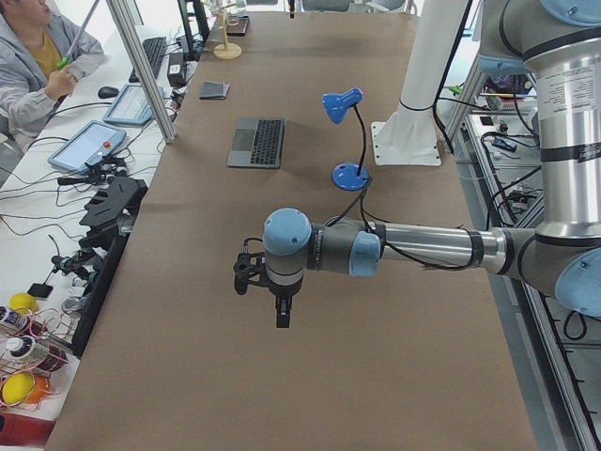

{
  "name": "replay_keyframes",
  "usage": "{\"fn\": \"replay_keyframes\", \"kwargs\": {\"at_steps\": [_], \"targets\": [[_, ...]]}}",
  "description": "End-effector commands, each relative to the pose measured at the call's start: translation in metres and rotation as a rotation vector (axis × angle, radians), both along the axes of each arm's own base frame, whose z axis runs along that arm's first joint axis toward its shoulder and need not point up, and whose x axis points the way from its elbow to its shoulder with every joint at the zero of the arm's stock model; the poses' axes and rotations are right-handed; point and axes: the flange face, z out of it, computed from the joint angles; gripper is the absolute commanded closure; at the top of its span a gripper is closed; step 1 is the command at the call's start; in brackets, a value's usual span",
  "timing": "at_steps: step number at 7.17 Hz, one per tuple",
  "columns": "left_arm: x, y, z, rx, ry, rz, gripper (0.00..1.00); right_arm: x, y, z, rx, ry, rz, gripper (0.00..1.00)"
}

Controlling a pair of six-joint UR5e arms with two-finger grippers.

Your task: Close laptop

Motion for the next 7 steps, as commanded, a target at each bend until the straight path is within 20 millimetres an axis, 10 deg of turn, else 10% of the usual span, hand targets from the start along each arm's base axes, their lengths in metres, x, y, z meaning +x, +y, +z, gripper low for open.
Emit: {"fn": "replay_keyframes", "kwargs": {"at_steps": [1, 7], "targets": [[0.001, -0.007, -0.005, 0.006, -0.001, -0.001, 0.02, 0.000, 0.003, 0.005, -0.009, -0.002, -0.002, 0.00], [-0.001, -0.002, 0.004, -0.026, 0.003, -0.028, 0.02, -0.003, 0.001, -0.010, 0.009, -0.051, 0.001, 0.00]]}}
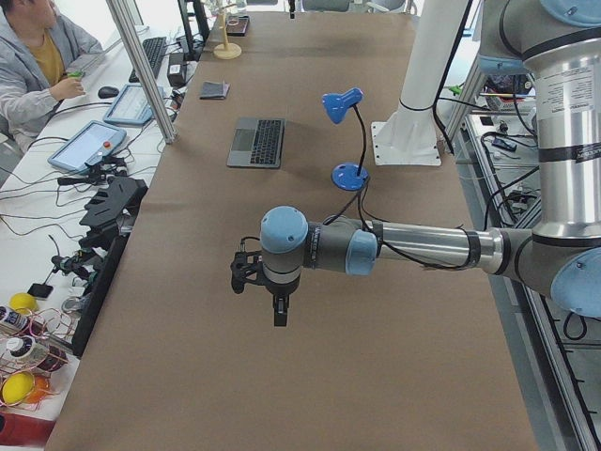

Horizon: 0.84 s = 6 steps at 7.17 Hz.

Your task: Close laptop

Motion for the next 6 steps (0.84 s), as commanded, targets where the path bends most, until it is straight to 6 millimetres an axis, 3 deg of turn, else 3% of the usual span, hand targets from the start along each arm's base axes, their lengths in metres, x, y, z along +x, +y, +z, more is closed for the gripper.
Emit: {"fn": "replay_keyframes", "kwargs": {"at_steps": [1, 3, 6], "targets": [[-0.002, 0.012, -0.002, 0.009, 0.003, -0.025, 0.02, -0.001, 0.000, -0.005, 0.009, -0.016, -0.001, 0.00], [0.000, 0.013, -0.013, 0.041, 0.013, -0.013, 0.02, -0.001, 0.005, -0.009, 0.021, -0.032, -0.006, 0.00], [0.003, 0.010, -0.016, 0.051, 0.016, -0.004, 0.04, 0.000, 0.026, 0.005, 0.050, -0.034, 0.000, 0.00]]}}
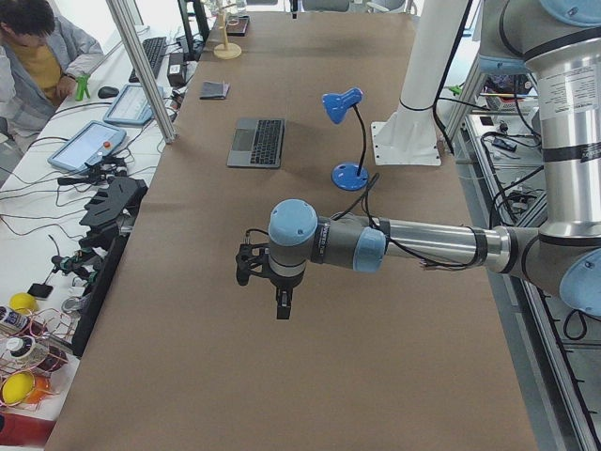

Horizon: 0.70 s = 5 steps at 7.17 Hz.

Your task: Close laptop

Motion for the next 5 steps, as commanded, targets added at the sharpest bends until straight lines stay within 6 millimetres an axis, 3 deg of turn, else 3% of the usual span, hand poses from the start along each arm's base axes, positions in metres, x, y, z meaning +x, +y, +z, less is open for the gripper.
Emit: {"fn": "replay_keyframes", "kwargs": {"at_steps": [1, 2, 3, 4, 5], "targets": [[0.007, 0.001, -0.013, 0.013, 0.058, 0.015, 0.03, -0.002, 0.007, -0.002, 0.007, -0.026, 0.017, 0.00], [0.012, 0.002, -0.040, -0.002, 0.133, -0.016, 0.02, -0.008, 0.004, -0.033, -0.012, -0.070, 0.063, 0.00], [0.043, -0.004, -0.075, -0.007, 0.158, -0.014, 0.02, -0.032, 0.001, -0.076, -0.006, -0.092, 0.083, 0.00], [0.103, 0.000, -0.111, -0.028, 0.181, 0.037, 0.02, -0.062, 0.007, -0.121, -0.011, -0.125, 0.097, 0.00], [0.133, -0.004, -0.155, -0.054, 0.220, 0.022, 0.02, -0.088, 0.016, -0.168, -0.029, -0.157, 0.114, 0.01]]}}
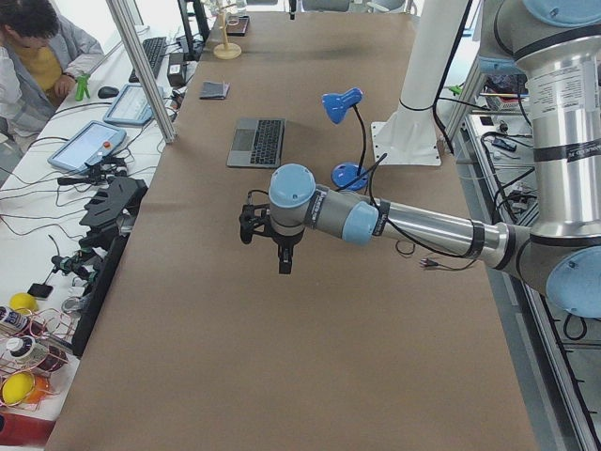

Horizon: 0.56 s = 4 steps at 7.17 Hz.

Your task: Close laptop

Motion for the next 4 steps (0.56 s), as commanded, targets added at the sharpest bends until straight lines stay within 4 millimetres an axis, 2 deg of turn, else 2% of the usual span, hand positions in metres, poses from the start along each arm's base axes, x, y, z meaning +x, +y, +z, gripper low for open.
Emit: {"fn": "replay_keyframes", "kwargs": {"at_steps": [1, 2, 3, 4], "targets": [[0.080, 0.013, -0.097, -0.054, 0.089, 0.025, 0.09, -0.066, 0.033, -0.104, -0.064, -0.086, 0.024, 0.14], [0.114, 0.011, -0.136, -0.098, 0.130, 0.027, 0.58, -0.093, 0.057, -0.151, -0.116, -0.131, 0.032, 0.68], [0.154, 0.011, -0.172, -0.122, 0.167, 0.059, 1.00, -0.119, 0.074, -0.173, -0.148, -0.153, 0.002, 1.00], [0.194, 0.016, -0.198, -0.127, 0.172, 0.072, 1.00, -0.142, 0.088, -0.194, -0.170, -0.171, -0.024, 1.00]]}}
